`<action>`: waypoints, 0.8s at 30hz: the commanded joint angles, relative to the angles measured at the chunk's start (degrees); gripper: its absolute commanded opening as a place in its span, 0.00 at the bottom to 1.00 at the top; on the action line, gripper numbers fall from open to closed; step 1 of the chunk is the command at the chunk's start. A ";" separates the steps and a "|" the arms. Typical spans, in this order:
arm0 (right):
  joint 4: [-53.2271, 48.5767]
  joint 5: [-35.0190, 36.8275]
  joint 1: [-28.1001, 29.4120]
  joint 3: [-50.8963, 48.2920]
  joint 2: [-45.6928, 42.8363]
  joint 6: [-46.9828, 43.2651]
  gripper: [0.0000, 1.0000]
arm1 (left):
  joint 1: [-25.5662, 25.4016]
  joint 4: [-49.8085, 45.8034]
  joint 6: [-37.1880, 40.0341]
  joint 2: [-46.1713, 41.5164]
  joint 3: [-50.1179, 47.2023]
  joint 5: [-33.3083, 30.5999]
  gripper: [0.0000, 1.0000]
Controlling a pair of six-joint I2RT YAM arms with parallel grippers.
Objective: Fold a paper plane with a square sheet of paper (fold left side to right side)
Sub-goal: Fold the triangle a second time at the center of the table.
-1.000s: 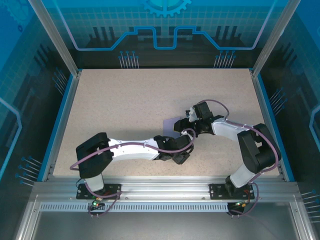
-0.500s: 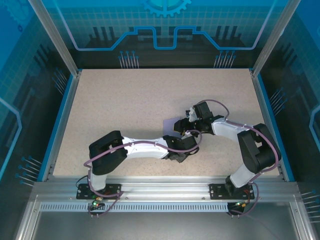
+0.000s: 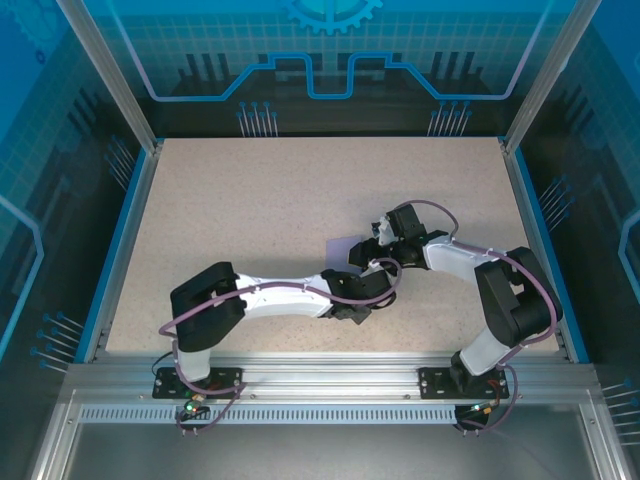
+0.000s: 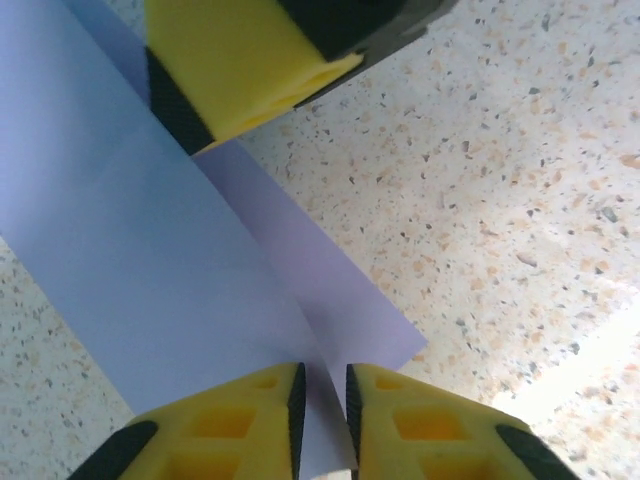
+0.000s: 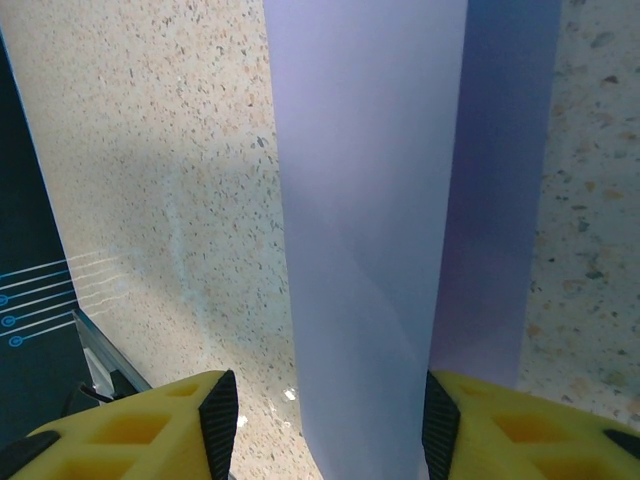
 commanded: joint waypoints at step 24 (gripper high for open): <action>-1.81 7.53 -0.28 -15.14 -27.31 -7.09 0.37 | 15.31 18.96 -9.29 -13.02 -17.06 31.87 0.05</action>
